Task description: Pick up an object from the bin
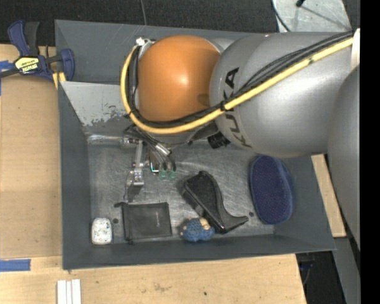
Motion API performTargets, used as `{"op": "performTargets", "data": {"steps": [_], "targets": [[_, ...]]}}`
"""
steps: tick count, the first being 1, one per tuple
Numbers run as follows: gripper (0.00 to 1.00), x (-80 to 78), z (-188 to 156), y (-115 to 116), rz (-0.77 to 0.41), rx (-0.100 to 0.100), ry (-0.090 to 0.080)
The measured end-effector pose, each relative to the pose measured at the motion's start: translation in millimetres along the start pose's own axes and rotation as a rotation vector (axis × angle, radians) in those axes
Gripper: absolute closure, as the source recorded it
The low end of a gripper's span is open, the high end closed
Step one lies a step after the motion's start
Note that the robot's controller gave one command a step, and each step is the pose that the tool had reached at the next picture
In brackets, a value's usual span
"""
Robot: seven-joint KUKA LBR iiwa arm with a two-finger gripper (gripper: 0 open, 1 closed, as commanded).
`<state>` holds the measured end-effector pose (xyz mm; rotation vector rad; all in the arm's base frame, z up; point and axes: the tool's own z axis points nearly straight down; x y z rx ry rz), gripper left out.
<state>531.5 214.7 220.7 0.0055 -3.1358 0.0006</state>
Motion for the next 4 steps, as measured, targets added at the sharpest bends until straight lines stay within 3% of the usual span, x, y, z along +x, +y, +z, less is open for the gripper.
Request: {"op": "performTargets", "data": {"steps": [1,2,3,4], "targets": [[0.00,41.7,60.4,-38.3,-0.120,0.003,0.000],[0.00,36.5,149.1,-73.0,-0.157,-0.003,-0.015],[1.00,32.5,144.7,-71.2,-0.156,-0.006,-0.030],[1.00,18.8,8.6,-63.0,-0.183,-0.002,-0.017]]}}
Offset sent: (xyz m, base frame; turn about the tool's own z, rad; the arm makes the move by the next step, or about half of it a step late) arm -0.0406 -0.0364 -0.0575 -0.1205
